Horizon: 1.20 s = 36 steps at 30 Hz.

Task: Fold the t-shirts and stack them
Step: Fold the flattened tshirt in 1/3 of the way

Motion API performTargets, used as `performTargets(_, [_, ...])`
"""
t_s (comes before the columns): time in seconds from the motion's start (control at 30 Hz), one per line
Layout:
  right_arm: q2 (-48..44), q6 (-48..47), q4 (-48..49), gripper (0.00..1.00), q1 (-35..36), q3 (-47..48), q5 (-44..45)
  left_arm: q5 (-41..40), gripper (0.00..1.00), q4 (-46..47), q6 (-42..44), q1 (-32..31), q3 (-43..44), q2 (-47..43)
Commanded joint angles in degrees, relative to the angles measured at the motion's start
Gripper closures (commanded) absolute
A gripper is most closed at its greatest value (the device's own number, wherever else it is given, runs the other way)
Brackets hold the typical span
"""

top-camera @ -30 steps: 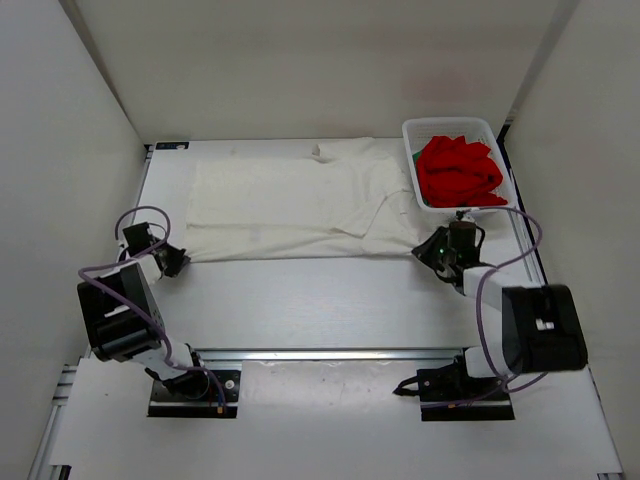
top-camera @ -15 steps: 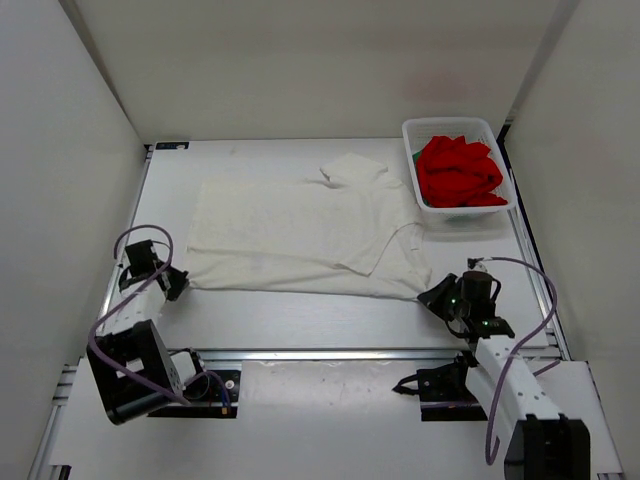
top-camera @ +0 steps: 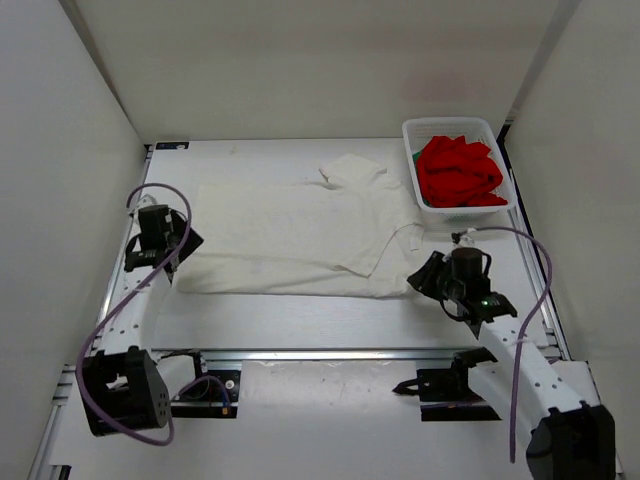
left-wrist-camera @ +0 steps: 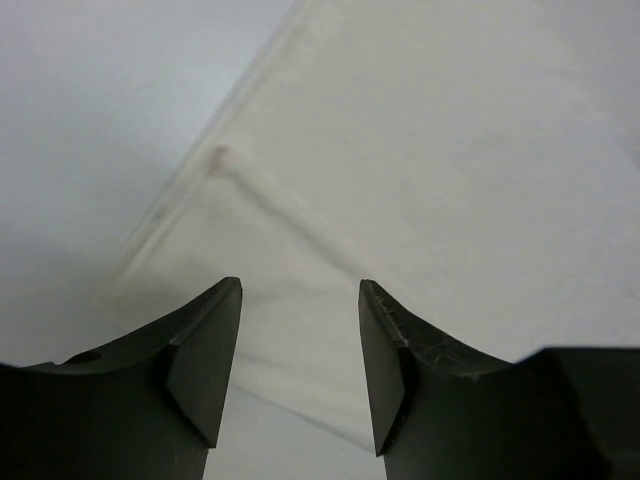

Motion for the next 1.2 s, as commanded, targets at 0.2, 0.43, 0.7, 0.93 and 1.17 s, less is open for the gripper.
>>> performTargets(0.2, [25.5,-2.3,15.9,0.94,16.9,11.7,2.5,6.7,0.54,13.2,0.9,-30.7,-1.0,7.4])
performTargets(0.43, [28.5,-0.3,21.0,0.69,17.0,10.8,1.1,13.4,0.58,24.6,-3.0,-29.5,-10.3,8.4])
performTargets(0.7, [38.5,-0.5,26.9,0.68,17.3,14.8,-3.7,16.5,0.59,29.4,-5.1,-29.6,-15.6,8.5])
performTargets(0.93, [40.8,0.0,27.5,0.73,17.7,14.9,-3.5,17.3,0.6,29.4,-5.1,-29.2,-16.2,8.5])
performTargets(1.17, [44.3,-1.1,24.7,0.96,16.9,18.8,-4.1,21.6,0.62,30.1,-6.8,-21.6,-18.1,6.2])
